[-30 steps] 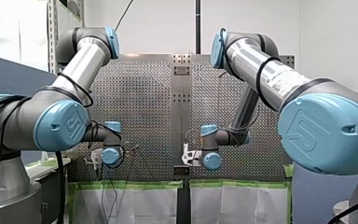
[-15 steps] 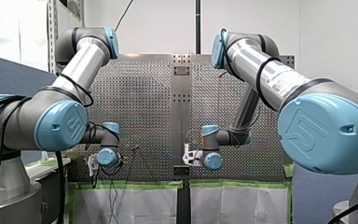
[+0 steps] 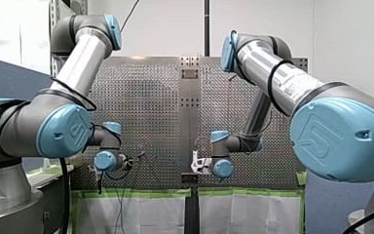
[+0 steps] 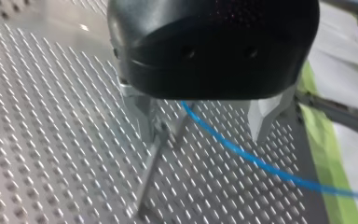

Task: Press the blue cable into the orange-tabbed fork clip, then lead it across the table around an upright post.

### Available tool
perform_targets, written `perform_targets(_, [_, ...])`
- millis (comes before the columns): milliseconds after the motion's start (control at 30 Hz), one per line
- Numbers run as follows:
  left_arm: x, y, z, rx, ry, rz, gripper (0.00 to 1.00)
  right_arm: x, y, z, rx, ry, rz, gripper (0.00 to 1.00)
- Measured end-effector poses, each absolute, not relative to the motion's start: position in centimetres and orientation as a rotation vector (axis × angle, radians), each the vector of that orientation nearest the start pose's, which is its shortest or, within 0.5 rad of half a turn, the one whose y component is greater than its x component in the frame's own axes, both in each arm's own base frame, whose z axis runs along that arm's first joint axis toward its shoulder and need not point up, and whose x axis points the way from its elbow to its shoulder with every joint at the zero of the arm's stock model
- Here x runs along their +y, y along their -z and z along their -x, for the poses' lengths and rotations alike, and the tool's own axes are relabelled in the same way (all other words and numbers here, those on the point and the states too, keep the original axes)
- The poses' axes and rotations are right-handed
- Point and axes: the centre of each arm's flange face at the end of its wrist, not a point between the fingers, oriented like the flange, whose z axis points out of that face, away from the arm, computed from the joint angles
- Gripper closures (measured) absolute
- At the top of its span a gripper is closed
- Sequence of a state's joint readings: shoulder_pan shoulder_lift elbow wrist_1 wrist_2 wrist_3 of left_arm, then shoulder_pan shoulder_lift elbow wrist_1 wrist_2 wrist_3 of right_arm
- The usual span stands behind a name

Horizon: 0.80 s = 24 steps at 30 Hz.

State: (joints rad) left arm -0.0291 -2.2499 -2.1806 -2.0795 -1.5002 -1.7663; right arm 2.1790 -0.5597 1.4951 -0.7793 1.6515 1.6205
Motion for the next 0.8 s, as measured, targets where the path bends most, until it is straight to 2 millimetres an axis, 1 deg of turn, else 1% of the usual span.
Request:
perform_targets(133, [-15.7,-0.8,-43.4,1.789,0.268,0.102,0.01,-48.2,4.2,-48.8,-1.036,-1.497,-1.723,1.0])
perform_targets(367, [-16.5,-2.4,-40.5,1.805,0.304,0.042,0.01,-48.1,4.5,-48.7,-1.042,-1.489,-1.734,1.0])
perform_targets(433, [-16.7,-2.9,-40.0,1.803,0.309,0.032,0.01,-48.0,4.5,-48.7,-1.043,-1.487,-1.735,1.0])
perform_targets(567, [-17.0,-3.6,-39.7,1.785,0.319,0.022,0.01,-48.0,4.5,-48.7,-1.043,-1.487,-1.736,1.0])
perform_targets(800, [-16.9,-3.9,-40.3,1.765,0.289,0.049,0.01,-48.2,4.7,-48.5,-1.047,-1.486,-1.731,1.0])
